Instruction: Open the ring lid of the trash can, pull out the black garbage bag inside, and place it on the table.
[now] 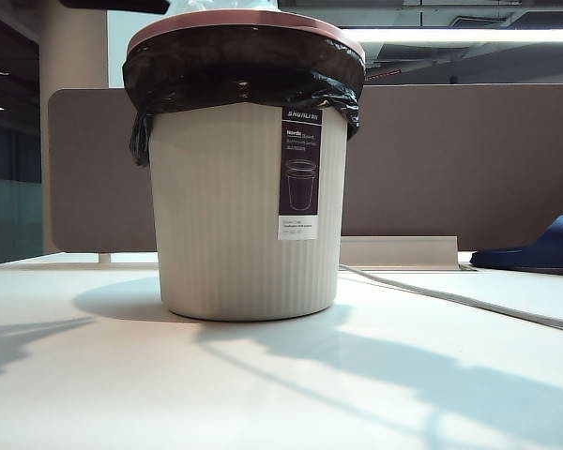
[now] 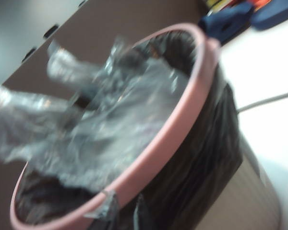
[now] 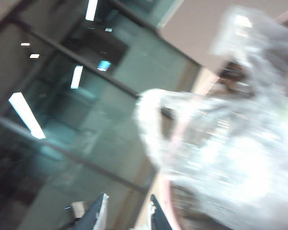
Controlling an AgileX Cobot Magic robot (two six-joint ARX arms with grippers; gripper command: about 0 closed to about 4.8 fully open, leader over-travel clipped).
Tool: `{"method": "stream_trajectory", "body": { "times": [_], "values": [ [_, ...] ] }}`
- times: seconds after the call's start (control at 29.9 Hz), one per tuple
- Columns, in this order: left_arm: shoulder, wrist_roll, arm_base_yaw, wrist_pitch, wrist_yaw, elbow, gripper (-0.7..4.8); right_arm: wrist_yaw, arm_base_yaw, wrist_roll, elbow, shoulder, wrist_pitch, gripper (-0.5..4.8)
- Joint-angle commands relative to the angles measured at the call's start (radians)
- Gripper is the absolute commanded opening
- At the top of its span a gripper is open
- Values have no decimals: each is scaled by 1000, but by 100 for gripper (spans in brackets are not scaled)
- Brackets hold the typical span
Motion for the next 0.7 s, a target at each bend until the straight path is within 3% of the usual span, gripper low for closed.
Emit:
{"method": "stream_trajectory", "body": {
  "times": [0.03,0.1,0.17,0.4,0.7],
  "values": [
    [-50,-148,-1,-36,-23,19,48,51,0,65,0,-3,-135,116],
    [-84,-257,-1,-78,-23,44,48,50,0,67,-5,-3,-156,116],
    [-117,-297,-1,-129,-23,72,48,39,3,67,-5,-4,-162,117],
    [-162,-317,-1,-416,-51,181,48,1,8,81,-5,-10,-251,117],
    [-162,-322,-1,-483,-76,185,52,-9,7,77,-5,-19,-314,118]
  ]
}}
